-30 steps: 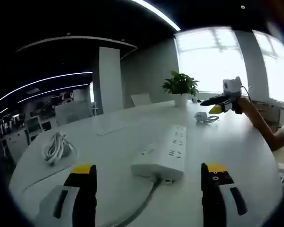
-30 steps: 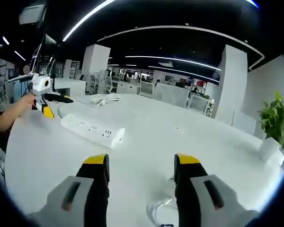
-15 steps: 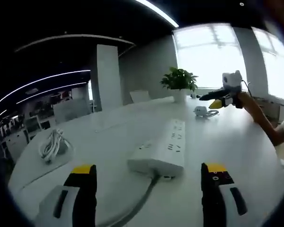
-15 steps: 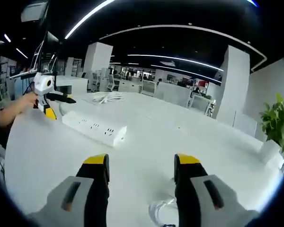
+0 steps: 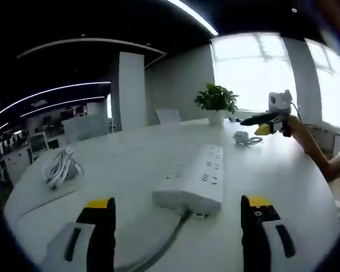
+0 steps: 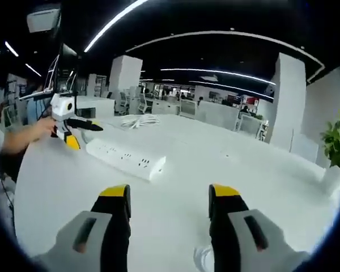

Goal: Straighten the power strip on the desk, plug the charger into it

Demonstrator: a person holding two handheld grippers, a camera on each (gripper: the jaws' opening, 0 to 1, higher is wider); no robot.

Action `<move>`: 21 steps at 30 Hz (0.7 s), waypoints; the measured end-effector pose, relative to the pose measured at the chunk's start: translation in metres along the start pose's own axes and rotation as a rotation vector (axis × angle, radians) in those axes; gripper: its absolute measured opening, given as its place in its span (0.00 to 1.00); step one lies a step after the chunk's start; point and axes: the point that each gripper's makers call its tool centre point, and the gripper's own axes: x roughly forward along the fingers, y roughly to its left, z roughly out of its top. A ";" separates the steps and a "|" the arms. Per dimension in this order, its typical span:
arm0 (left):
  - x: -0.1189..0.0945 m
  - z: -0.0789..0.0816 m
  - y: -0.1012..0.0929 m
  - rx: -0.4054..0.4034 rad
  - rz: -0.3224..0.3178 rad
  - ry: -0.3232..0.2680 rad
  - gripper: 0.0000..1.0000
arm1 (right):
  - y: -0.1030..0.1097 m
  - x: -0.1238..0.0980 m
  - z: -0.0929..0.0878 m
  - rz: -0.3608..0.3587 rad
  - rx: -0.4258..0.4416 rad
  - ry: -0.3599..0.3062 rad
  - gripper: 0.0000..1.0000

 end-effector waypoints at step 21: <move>0.002 0.007 0.005 0.055 0.001 -0.040 0.94 | 0.030 0.028 -0.024 0.119 -0.013 0.079 0.55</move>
